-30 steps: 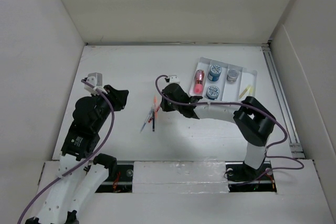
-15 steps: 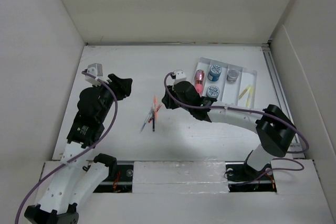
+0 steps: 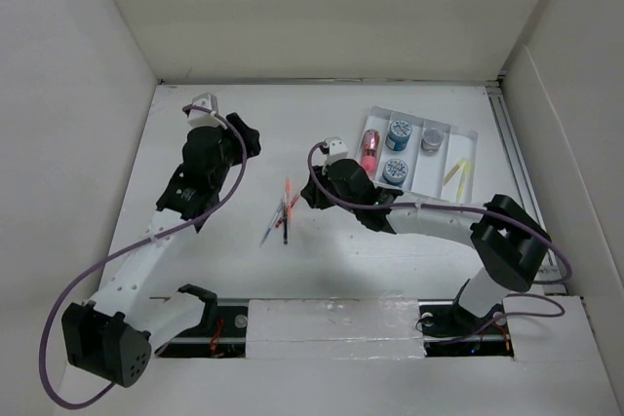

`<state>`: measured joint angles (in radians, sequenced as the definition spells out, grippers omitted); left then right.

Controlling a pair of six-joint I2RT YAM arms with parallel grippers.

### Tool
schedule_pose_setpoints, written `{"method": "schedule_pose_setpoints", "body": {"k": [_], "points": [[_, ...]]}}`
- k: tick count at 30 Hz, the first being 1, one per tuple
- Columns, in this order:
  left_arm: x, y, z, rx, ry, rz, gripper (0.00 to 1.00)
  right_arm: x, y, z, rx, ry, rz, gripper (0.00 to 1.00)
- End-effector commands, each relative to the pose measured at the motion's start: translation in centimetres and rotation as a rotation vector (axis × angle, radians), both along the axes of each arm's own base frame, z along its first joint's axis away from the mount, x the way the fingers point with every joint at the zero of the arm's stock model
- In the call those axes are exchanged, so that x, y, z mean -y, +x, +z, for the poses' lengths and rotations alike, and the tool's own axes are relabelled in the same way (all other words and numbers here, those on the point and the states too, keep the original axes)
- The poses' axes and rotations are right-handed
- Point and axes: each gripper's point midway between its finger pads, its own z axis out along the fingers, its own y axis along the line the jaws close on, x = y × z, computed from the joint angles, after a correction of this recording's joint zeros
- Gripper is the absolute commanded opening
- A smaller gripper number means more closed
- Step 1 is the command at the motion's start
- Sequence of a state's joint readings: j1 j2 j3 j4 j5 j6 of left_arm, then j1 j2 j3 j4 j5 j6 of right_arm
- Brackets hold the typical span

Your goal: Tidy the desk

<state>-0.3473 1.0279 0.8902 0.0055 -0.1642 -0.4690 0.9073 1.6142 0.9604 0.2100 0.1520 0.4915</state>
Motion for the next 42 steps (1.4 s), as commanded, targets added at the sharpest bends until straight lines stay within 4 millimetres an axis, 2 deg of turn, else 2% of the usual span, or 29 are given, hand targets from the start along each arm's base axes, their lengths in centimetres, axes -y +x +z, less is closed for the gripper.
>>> {"method": "schedule_pose_setpoints", "body": {"k": [1, 2, 3, 4, 5, 6, 8, 10, 12, 15, 18, 21, 24, 28, 29, 32, 36, 39, 41, 42], "points": [[-0.1, -1.7, 4.8, 0.155, -0.073, -0.012, 0.54, -0.9, 0.1, 3.6, 0.052, 0.074, 0.003, 0.31], [-0.6, -2.8, 6.1, 0.197, -0.082, -0.012, 0.54, -0.9, -0.1, 4.5, 0.069, 0.092, 0.017, 0.29], [-1.0, -3.2, 6.6, 0.215, -0.076, 0.0, 0.54, -0.9, -0.2, 4.9, 0.08, 0.109, 0.02, 0.25], [-1.5, -3.7, 6.4, 0.21, -0.067, 0.015, 0.55, -0.7, -0.4, 5.3, 0.094, 0.126, 0.02, 0.07], [-1.9, -4.2, 7.0, 0.22, -0.069, 0.022, 0.56, -0.8, -0.5, 5.3, 0.105, 0.148, 0.03, 0.0], [-2.0, -4.4, 7.1, 0.218, -0.059, 0.021, 0.57, -0.9, -0.6, 5.0, 0.098, 0.148, 0.035, 0.0], [-1.8, -5.0, 6.0, 0.167, -0.033, -0.003, 0.56, -1.4, -0.6, 4.2, 0.079, 0.141, 0.049, 0.0], [-1.5, -5.3, 4.9, 0.142, -0.003, -0.036, 0.56, -1.9, -1.2, 4.5, 0.082, 0.146, 0.062, 0.0], [-1.5, -5.6, 4.4, 0.141, 0.019, -0.05, 0.56, -1.6, -1.3, 5.0, 0.115, 0.145, 0.024, 0.0], [-1.7, -5.8, 4.0, 0.134, 0.075, -0.066, 0.56, -0.2, 0.1, 4.4, 0.143, 0.11, -0.074, 0.0], [-1.7, -6.1, 3.9, 0.137, 0.091, -0.082, 0.56, 0.2, 0.8, 3.7, 0.148, 0.066, -0.11, 0.0], [-0.8, -7.2, 4.4, 0.175, 0.052, -0.141, 0.57, 0.2, 0.6, 4.6, 0.18, 0.072, -0.131, 0.0], [-0.8, -8.0, 4.5, 0.195, 0.032, -0.154, 0.58, 1.6, 0.9, 5.6, 0.227, 0.077, -0.175, 0.0], [-0.1, -7.9, 4.8, 0.202, 0.007, -0.182, 0.58, 3.7, 1.9, 5.5, 0.258, 0.023, -0.279, 0.0], [0.8, -7.8, 4.4, 0.182, 0.003, -0.225, 0.58, 4.0, 2.1, 5.6, 0.255, 0.007, -0.302, 0.0], [1.4, -7.4, 4.2, 0.161, -0.001, -0.249, 0.58, 3.7, 1.8, 6.3, 0.25, 0.041, -0.288, 0.0], [1.0, -7.6, 4.7, 0.173, 0.0, -0.23, 0.59, 3.7, 1.8, 6.0, 0.24, 0.068, -0.299, 0.0], [0.9, -7.7, 4.8, 0.18, -0.003, -0.227, 0.59, 2.8, 1.2, 5.5, 0.214, 0.074, -0.266, 0.0], [1.1, -7.5, 4.6, 0.171, -0.005, -0.233, 0.59, 1.4, 0.1, 5.7, 0.221, 0.083, -0.235, 0.0], [1.2, -7.5, 4.6, 0.17, -0.005, -0.236, 0.59, 1.6, 0.1, 5.7, 0.224, 0.081, -0.243, 0.0]]}}
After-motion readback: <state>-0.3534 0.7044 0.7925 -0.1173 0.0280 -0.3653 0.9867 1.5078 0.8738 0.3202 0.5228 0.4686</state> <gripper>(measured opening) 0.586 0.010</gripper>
